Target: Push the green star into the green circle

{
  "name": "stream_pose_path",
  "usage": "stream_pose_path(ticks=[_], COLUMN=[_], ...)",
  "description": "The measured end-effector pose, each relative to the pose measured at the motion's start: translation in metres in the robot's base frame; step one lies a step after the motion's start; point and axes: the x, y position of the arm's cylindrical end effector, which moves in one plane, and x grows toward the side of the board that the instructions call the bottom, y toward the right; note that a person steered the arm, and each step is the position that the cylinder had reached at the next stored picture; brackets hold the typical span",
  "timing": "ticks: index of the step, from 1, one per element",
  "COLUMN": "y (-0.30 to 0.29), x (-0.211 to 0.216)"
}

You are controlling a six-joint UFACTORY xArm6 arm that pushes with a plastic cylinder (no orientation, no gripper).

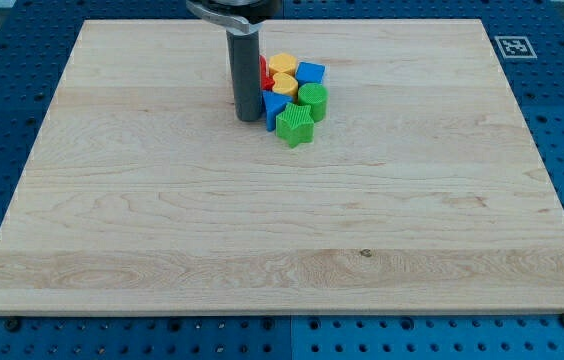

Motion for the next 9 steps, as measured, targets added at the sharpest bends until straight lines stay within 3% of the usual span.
stream_pose_path(ticks=[3, 9], y=[0.025, 0.063], x=[0.038, 0.034])
